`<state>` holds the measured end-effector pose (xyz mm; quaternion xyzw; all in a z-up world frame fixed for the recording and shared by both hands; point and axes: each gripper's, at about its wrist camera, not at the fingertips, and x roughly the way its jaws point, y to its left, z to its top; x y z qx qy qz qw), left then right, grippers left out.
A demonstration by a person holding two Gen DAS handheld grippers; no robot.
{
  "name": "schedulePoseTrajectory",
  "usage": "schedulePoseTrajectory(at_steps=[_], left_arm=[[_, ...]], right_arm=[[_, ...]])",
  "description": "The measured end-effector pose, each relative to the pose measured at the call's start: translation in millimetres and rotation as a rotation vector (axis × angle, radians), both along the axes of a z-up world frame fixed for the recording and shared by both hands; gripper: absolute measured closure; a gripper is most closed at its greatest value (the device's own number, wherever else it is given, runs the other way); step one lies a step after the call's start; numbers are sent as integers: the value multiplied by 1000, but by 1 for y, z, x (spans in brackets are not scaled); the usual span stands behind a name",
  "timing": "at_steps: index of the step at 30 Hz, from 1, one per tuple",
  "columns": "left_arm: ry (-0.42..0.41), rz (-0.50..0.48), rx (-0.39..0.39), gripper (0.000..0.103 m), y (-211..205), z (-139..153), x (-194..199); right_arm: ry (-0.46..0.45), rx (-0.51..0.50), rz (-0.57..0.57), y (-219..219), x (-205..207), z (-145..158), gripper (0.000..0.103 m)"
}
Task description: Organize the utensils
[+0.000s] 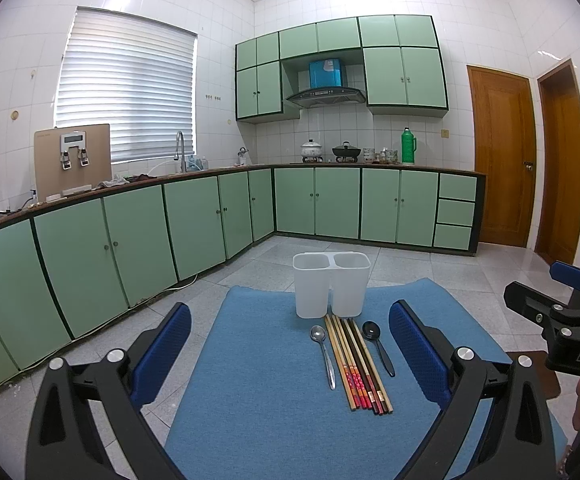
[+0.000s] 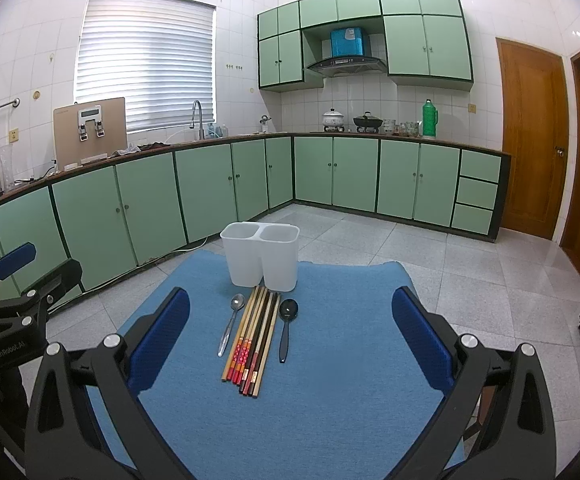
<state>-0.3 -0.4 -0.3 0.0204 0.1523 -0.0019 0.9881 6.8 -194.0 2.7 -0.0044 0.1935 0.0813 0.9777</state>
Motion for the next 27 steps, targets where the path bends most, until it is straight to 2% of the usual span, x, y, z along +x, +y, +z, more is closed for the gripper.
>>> schedulePoseTrajectory(at_steps=[27], left_arm=[[-3,2,2,6,5,-1,3]], right_arm=[[0,3,0,0,2,-3,5]])
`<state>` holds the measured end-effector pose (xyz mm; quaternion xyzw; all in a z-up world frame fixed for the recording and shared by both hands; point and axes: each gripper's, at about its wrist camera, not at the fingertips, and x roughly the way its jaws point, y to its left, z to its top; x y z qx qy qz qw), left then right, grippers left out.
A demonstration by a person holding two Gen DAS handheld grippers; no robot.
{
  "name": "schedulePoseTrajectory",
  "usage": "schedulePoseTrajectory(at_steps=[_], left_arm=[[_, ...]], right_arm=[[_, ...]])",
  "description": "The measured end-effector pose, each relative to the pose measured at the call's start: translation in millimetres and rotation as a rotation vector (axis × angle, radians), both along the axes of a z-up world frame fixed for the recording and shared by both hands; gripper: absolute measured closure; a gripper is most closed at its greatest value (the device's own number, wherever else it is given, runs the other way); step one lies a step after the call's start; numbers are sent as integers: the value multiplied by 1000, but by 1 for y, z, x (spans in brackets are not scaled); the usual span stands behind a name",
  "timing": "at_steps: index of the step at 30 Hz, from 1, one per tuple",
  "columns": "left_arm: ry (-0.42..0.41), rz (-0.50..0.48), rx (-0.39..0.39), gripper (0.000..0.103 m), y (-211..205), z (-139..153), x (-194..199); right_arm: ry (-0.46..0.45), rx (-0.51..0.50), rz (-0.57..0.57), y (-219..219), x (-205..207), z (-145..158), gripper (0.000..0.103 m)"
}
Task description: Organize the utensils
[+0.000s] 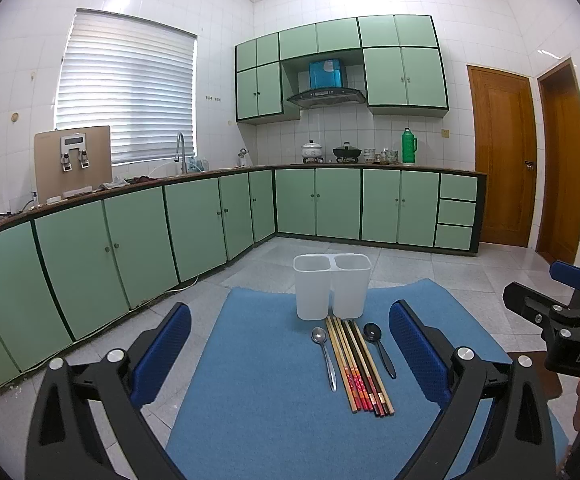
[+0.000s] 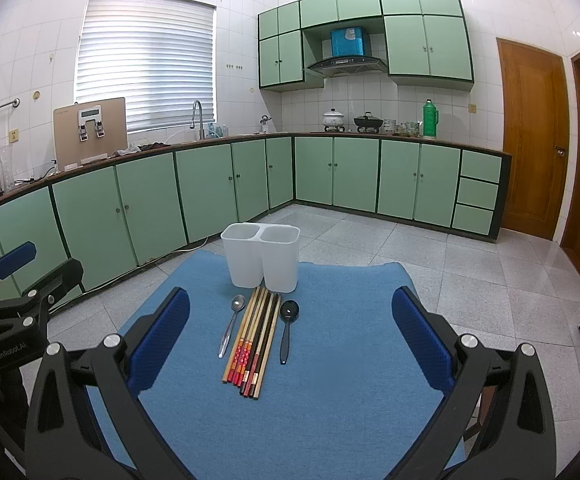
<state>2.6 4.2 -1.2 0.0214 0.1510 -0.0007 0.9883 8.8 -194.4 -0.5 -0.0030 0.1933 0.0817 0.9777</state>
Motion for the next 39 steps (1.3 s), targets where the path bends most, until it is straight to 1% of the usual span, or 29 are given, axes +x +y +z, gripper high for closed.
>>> schedulePoseTrajectory(at_steps=[13,15,21,22,30,31,39], left_arm=[[4,1,0,6,3,-1,4],[1,2,2,6,3,9,-2],[7,4,1,6,9,10,-1],[6,4,3,6,2,6,-2],[14,5,4,6,8,6,0],[16,5,6,6,2,2,2],[39,4,12,6,0,-4,15]], right_arm=[[3,0,-1,0,0,0,5],[3,0,-1,1,0,0,5],[6,0,-1,1,0,0,5],[7,0,-1,1,0,-1,5],[18,3,-3,3,4,-4,5],[20,3,-4,3,4,-5,5],[40,0,-10,4,14,-9,5]])
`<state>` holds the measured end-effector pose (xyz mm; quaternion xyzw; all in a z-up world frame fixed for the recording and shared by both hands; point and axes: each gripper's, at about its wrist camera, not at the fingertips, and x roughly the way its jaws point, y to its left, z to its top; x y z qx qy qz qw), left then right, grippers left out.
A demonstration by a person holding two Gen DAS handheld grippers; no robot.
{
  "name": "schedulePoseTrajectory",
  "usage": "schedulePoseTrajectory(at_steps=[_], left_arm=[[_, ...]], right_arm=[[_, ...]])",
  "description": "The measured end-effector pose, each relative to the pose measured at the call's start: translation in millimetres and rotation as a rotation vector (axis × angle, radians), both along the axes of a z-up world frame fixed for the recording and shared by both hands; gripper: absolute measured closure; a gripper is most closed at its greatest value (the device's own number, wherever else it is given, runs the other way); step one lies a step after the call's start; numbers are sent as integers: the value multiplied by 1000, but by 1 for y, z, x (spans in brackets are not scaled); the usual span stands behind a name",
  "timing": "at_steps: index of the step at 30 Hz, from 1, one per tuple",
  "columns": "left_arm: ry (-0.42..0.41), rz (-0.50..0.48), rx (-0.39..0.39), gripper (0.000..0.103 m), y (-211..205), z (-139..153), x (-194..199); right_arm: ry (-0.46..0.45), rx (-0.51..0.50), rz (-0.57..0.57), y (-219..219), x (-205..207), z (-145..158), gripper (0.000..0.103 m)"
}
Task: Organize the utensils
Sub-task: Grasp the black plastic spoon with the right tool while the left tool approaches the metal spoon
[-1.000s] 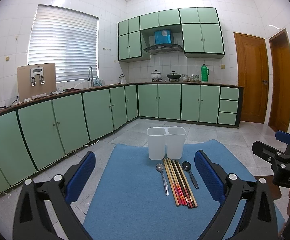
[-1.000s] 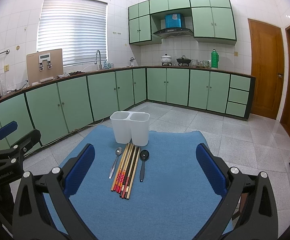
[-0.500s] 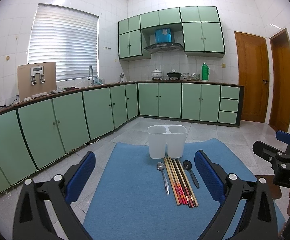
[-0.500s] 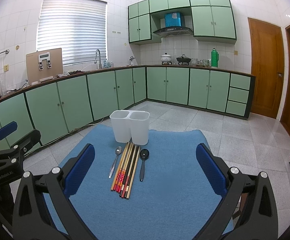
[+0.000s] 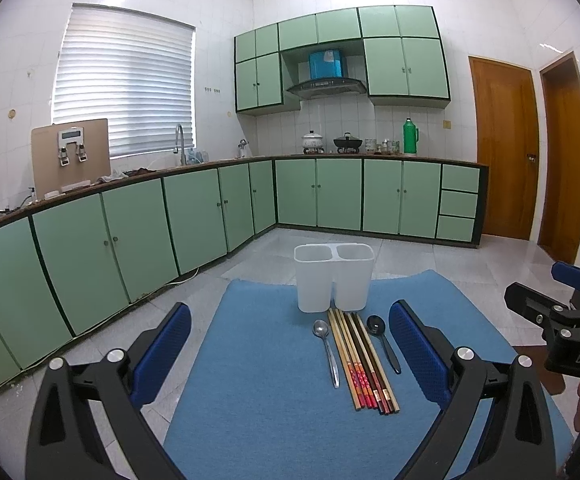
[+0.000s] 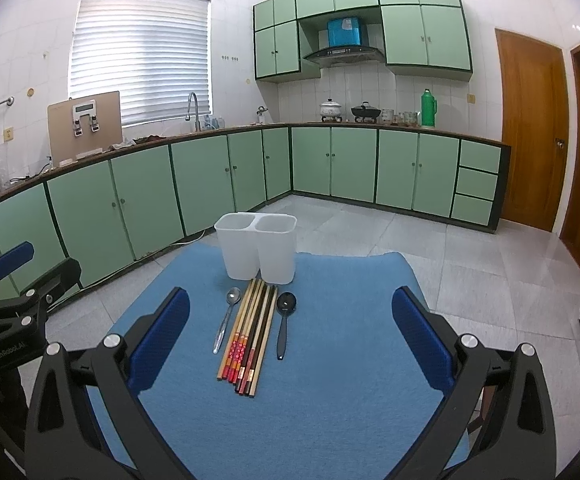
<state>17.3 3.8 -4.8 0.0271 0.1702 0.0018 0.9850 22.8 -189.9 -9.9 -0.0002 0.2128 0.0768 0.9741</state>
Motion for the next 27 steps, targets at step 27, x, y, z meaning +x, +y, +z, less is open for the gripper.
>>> schedulePoseTrajectory(at_steps=[27], left_arm=[[359,79,16,16,30,-125,211]], right_arm=[[407,-5,-19,25,236,-139,26]])
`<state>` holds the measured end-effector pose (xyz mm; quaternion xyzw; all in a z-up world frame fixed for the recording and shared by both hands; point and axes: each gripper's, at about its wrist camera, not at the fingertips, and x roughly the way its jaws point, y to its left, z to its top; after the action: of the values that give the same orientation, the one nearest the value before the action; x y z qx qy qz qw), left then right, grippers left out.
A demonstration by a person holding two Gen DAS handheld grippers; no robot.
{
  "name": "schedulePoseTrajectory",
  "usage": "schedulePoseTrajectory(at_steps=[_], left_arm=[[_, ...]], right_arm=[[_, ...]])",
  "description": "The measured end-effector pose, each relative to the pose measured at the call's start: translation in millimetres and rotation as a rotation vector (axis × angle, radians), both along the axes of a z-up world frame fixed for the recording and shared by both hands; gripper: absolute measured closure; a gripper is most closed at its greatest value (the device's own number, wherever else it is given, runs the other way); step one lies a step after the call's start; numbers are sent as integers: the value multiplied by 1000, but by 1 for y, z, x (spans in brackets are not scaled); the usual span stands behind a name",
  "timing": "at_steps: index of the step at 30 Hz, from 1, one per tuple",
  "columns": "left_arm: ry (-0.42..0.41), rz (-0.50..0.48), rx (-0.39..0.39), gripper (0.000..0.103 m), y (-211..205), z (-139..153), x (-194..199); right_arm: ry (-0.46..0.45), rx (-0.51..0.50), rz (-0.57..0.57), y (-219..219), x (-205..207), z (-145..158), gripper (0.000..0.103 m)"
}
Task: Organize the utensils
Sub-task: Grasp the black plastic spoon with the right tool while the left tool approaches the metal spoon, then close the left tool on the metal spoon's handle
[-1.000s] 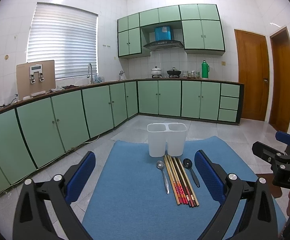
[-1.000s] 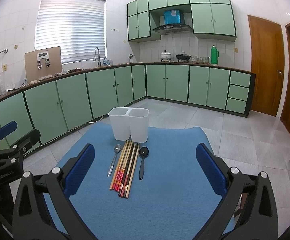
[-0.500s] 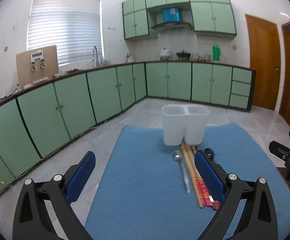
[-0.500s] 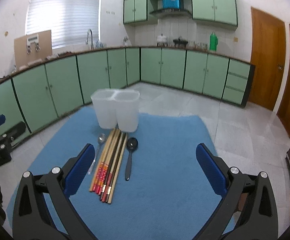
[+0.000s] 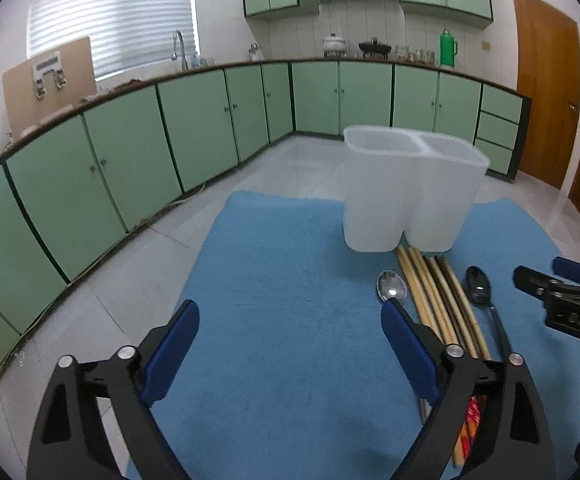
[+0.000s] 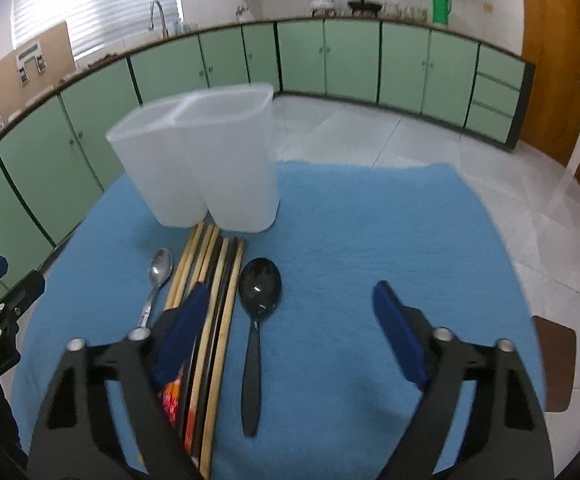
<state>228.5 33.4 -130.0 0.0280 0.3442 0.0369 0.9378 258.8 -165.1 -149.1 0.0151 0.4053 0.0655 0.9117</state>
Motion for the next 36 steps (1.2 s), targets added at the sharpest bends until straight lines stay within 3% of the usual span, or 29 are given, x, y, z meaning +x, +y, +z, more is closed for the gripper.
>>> schedulePoseTrajectory(at_steps=[3,16,17,18,19,31,36], left_arm=[[26,6,-8,20,4,-10,11],[63,-22,-13,20,-9,-27,33],[66,-25,-13,20,-11,-27,35],[68,-27,-15,20,-13,-28,37],[70,-30,-18,20,-14,-28,38],[109,-100,-21,20,-51,-41,64],[152,-88,-13,20,-56,-53,83]], right_arm=[[51,23,6,7,18,-15,29],[125,31,21,16,41,-38,53],[121,28,28,17,41,-37,56],[123,24,39,17,41,-38,68],[125,16,50,17,41,-38,71],[121,40,53,-10,41,-36,71],[113,45,56,-13,41,-38,71]])
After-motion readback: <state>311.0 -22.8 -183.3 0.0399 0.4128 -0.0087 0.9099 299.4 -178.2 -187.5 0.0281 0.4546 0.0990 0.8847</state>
